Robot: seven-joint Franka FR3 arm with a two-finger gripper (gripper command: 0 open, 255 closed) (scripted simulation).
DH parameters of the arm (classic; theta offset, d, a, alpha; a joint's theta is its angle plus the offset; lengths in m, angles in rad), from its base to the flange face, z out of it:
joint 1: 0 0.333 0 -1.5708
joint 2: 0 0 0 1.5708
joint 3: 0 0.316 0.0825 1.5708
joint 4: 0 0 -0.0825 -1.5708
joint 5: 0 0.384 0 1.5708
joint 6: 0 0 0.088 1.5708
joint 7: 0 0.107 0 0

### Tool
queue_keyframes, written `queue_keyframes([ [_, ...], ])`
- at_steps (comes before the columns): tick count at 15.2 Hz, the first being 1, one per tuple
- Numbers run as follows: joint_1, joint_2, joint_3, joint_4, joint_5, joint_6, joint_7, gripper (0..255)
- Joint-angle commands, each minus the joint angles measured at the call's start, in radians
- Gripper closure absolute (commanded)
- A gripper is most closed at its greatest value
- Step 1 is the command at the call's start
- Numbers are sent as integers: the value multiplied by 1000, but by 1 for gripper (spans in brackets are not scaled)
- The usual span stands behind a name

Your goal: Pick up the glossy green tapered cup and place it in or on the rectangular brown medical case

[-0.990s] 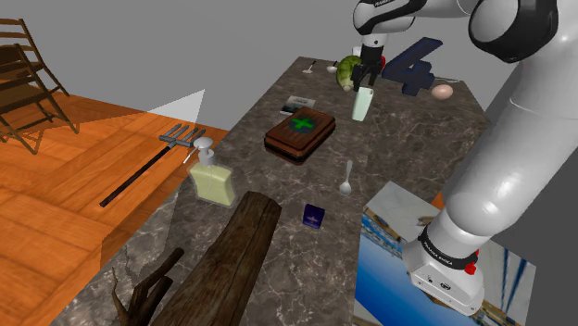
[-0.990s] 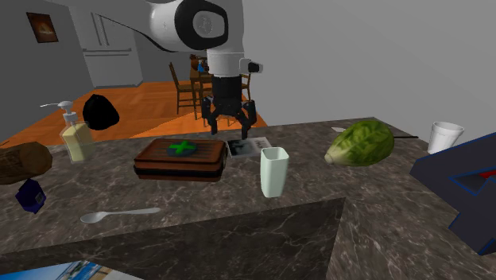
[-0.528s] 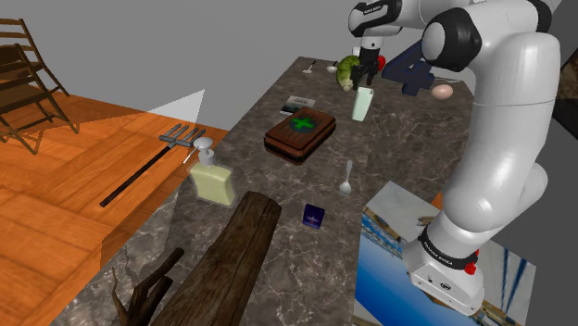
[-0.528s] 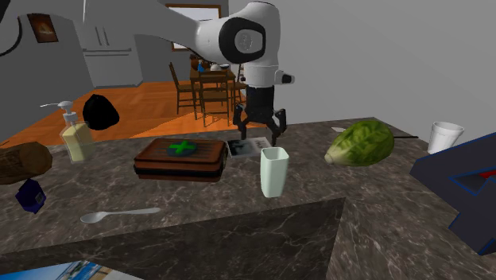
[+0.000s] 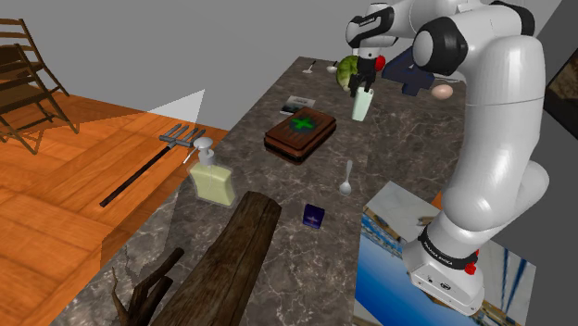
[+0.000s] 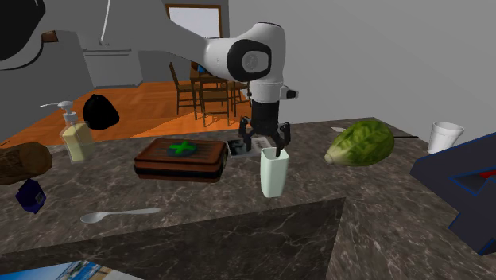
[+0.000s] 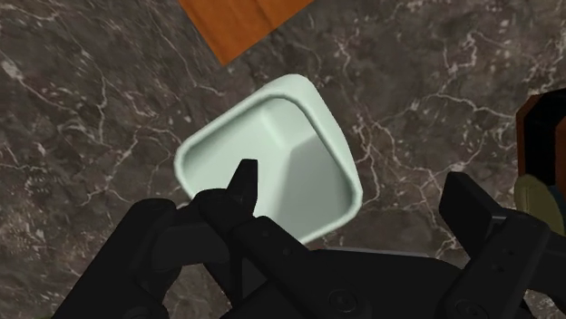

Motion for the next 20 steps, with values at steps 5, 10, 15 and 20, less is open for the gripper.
queue_keyframes([
  [5, -1, 9, 2, -1, 3, 10, -1, 0],
  [10, -1, 9, 2, -1, 3, 10, -1, 255],
  [15, -1, 9, 2, -1, 3, 10, -1, 255],
  [20, -1, 2, 0, 15, 0, -13, 1, 255],
])
